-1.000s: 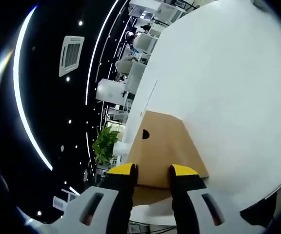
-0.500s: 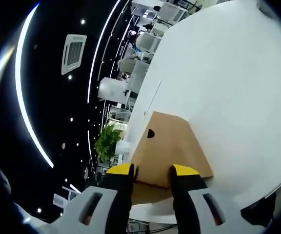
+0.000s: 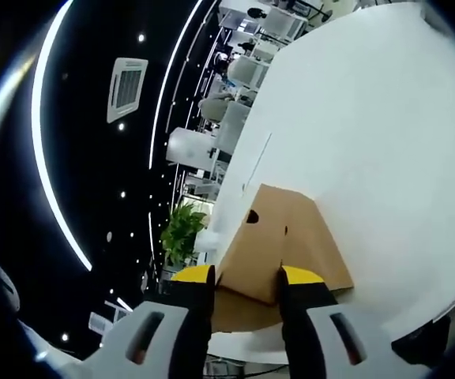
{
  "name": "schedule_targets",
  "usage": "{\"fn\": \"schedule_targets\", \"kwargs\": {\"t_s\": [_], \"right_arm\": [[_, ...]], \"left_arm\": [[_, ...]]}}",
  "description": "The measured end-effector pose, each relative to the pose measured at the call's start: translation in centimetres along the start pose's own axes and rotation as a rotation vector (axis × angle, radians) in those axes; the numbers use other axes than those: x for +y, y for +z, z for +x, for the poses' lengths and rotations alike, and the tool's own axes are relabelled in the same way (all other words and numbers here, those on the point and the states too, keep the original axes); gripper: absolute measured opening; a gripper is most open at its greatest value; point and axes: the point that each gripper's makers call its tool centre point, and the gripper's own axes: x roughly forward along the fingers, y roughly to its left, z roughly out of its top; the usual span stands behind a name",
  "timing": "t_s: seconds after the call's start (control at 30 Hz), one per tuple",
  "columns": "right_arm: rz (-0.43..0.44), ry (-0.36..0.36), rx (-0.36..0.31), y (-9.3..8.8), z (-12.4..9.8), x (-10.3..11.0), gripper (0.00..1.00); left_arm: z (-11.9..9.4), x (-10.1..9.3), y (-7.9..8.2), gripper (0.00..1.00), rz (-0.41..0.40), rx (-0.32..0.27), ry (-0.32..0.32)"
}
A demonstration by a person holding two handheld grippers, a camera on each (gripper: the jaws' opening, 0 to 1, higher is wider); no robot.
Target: Operate the shoe box by opening the lid, removing the specified soft item, and placing it in the target area until the item is outside and the box remains undamaged.
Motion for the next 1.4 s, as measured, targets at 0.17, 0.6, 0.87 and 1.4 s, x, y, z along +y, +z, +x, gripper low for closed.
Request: {"fn": "schedule_targets", "kwargs": {"t_s": [0.17,0.6,0.87,1.4], "right_arm": [[-0.002,0.013,-0.004,-0.1,0.0,0.1,0.32],[-0.009,0.041,-0.017,0.3,-0.3,0.8,0.33],[-0.003,0.052,-0.014,0.7,-0.3,1.1,0.33],[0.008,0.067,-0.024,1.3,0.0,1.7,0.33]], "left_arm": [[0.0,0.1,-0.1,0.35,-0.006,-0.005,-0.004],[0.1,-1.1,-0.6,0.41,0.200,0.019,0.010],[-0.1,-1.6,-0.1,0.42,0.206,-0.004,-0.016],[0.3,-0.9,-0.4,0.41,0.595,0.023,0.085]]}}
